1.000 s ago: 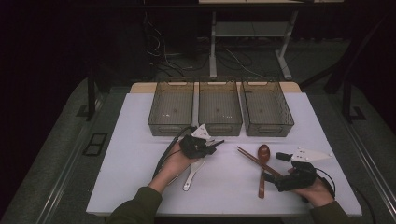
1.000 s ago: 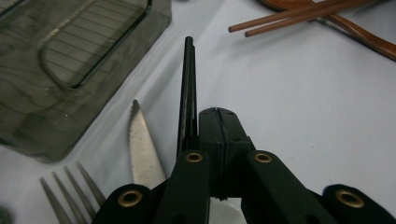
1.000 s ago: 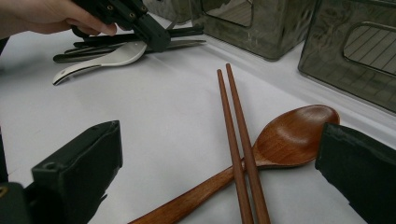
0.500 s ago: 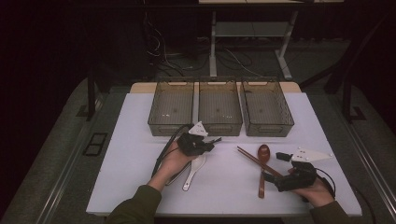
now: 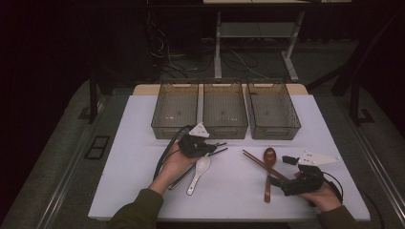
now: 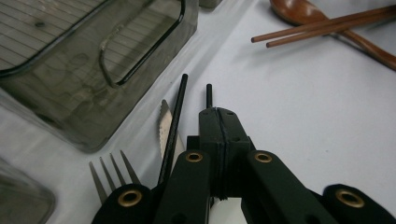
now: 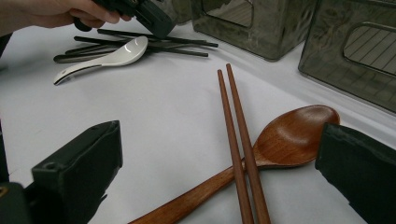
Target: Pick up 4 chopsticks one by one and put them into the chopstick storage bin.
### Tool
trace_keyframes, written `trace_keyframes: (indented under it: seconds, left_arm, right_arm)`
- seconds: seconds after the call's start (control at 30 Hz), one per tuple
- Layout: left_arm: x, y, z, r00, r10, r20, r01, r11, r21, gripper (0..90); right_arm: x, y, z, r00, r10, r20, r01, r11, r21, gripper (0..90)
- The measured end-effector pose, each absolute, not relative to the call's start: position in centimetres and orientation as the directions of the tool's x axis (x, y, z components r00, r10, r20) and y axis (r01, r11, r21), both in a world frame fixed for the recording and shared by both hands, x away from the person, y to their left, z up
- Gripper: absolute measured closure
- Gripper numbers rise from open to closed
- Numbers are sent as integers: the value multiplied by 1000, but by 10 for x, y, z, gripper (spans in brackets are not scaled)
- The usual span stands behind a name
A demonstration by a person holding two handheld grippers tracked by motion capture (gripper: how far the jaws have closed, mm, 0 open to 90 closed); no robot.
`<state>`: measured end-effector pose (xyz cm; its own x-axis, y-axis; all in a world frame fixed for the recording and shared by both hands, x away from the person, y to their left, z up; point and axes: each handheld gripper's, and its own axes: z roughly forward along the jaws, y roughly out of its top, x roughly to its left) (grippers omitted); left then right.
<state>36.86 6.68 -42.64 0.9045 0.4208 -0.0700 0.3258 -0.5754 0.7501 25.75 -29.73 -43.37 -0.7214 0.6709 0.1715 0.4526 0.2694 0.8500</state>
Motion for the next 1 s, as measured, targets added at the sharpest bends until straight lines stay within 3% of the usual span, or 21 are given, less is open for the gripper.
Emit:
trace_keyframes:
  seconds: [0.13,0.4,0.7,0.87,1.0]
  left_arm:
    - [365,79,-420,894,441,-80,340,-550,763,826]
    - [354,119,-410,865,491,-100,375,-502,779,596]
    - [332,162,-408,840,533,-104,389,-455,801,456]
    - [317,178,-417,831,546,-104,389,-436,811,440]
    - [312,180,-421,840,533,-98,383,-457,803,516]
  right_arm:
    - [257,-298,-434,-722,670,172,452,269,851,3]
    - [257,-297,-434,-723,669,172,453,270,850,3]
    - [257,-297,-434,-722,671,171,452,270,850,3]
    - [257,-296,-434,-721,672,169,452,272,849,3]
    - [257,-296,-434,-722,671,169,453,274,849,3]
